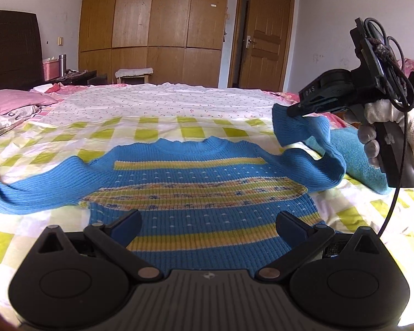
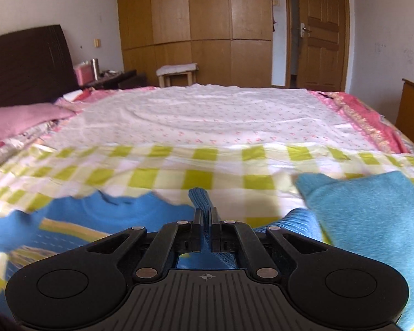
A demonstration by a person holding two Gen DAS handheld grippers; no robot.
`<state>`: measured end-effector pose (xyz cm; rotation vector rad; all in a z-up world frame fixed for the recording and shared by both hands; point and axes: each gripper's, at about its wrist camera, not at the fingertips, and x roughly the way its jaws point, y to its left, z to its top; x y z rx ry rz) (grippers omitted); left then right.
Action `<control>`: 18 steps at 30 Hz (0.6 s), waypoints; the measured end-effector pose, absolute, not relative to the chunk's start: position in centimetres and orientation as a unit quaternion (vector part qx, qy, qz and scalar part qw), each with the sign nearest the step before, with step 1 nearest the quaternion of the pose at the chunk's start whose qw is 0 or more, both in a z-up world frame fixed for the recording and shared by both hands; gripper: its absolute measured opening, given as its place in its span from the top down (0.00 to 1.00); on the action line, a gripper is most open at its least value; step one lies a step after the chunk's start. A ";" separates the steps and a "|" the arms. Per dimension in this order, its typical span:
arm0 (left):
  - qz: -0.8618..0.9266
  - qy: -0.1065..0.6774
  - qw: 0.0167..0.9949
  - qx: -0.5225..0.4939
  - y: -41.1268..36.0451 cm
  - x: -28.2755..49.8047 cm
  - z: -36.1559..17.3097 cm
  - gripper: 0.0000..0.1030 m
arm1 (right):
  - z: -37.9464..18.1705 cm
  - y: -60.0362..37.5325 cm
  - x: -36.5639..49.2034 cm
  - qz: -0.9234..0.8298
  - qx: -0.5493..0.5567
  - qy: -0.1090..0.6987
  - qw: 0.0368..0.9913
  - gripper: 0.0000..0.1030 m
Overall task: Fold small clothes
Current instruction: 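Carry the sleeve across the sweater body with the right tool and release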
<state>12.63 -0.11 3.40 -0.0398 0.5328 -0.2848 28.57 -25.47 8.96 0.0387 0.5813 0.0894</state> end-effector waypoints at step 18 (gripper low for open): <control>-0.109 0.243 0.962 -0.061 6.2 12.9 3.1 0.00 | 3.5 -8.6 30.7 0.149 0.048 0.324 0.933 0.98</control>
